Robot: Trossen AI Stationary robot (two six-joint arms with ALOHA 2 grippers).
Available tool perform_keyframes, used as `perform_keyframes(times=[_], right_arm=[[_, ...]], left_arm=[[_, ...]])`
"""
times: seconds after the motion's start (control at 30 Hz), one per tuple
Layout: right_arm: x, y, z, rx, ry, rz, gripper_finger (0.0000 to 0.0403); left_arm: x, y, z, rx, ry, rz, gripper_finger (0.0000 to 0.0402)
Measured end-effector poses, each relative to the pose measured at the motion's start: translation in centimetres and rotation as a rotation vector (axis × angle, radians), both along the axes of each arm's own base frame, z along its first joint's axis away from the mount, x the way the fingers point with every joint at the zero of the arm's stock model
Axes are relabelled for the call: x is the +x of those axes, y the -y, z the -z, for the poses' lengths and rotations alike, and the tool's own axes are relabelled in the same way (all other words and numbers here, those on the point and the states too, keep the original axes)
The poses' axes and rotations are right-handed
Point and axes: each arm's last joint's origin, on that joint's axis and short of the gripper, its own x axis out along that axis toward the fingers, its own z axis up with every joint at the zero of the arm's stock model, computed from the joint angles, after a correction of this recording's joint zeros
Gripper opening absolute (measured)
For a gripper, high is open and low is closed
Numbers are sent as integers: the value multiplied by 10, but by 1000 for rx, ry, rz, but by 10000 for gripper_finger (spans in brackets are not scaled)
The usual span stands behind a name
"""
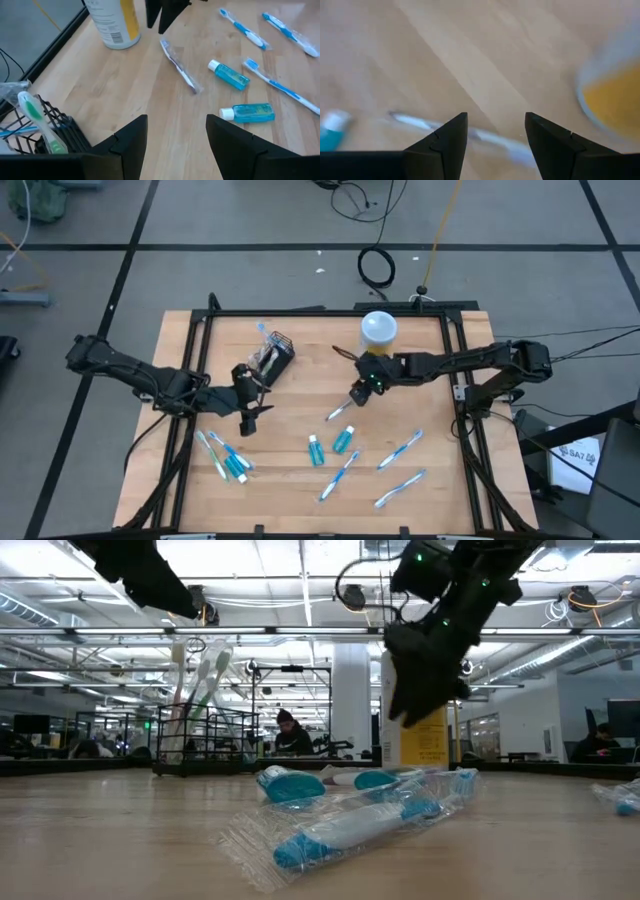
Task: Pick & Place toothbrushing station
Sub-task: Put the violet toothbrush into the black wire organizer
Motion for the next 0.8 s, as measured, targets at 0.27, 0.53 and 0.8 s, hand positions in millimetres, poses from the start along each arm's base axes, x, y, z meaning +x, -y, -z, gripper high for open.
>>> perform_keyframes(times=[0.27, 0.53, 0.8], right_arm=[[-10, -1, 6, 50, -90, 138, 190], [-26, 9, 30, 84, -106, 352, 183], [-27, 8, 41, 148, -40, 330, 178]], left_arm=[[0, 0, 0, 0, -1, 0, 209], [0, 0, 0, 1, -1, 1, 209], [0, 0, 0, 23, 1, 3, 209]])
